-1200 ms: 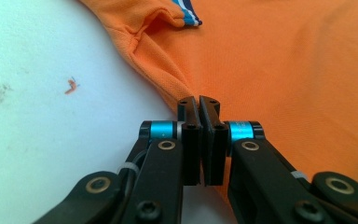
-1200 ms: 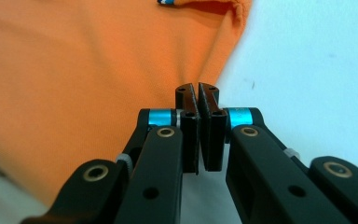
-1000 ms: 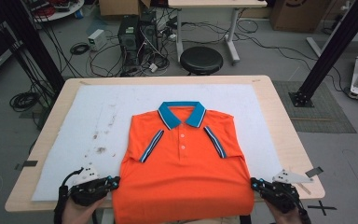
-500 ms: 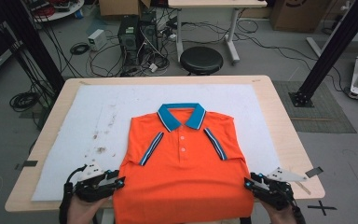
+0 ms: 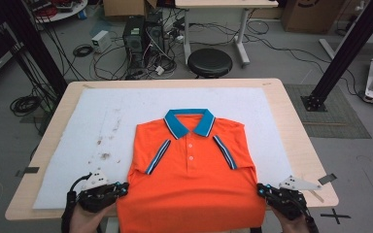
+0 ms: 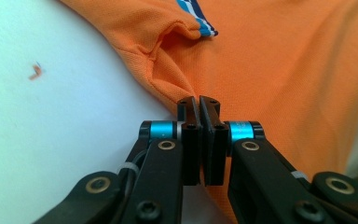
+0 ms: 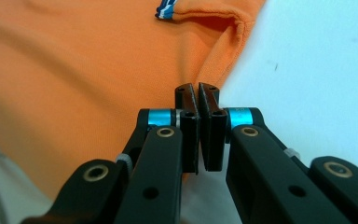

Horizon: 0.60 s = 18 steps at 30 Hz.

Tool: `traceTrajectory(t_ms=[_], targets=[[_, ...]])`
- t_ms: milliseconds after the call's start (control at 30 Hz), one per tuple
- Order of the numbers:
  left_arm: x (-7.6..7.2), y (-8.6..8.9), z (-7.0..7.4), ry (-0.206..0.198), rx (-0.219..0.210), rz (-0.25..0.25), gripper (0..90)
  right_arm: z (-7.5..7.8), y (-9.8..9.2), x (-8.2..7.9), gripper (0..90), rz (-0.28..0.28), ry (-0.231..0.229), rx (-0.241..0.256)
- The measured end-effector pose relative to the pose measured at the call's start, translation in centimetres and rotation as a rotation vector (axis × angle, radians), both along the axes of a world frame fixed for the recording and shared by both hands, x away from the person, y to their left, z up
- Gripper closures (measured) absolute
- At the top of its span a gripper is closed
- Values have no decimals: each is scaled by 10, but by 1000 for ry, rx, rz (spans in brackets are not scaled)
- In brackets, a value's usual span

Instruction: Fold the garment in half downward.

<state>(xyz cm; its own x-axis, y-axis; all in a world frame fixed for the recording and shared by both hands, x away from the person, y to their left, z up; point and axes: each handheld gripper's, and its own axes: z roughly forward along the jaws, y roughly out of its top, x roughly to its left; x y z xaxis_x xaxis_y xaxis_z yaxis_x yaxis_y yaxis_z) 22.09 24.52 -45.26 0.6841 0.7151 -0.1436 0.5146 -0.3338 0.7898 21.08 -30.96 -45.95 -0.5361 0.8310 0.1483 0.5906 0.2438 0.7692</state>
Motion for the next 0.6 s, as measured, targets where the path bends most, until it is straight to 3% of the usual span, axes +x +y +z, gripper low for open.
traceTrajectory(t_ms=[167,200,267,300,400,433,533,600], targets=[[-5,0,3,5,-8,-31,865,3,-3,-10,854,26,7,-15],[-4,1,4,1,-20,-39,844,4,-2,-10,795,26,-3,-15],[1,1,9,-3,-53,-37,679,5,-1,-6,621,11,-37,-11],[4,1,11,-4,-67,-42,635,6,0,-4,586,-9,-56,-7],[14,-1,19,-39,-71,-33,483,9,0,9,463,-17,-98,-4],[16,-2,22,-48,-70,-29,477,10,-1,15,450,-14,-108,-5],[27,-3,29,-87,-43,-9,427,13,1,32,389,-19,-87,-3],[34,-4,32,-113,-55,-14,383,14,1,45,357,-18,-78,14]])
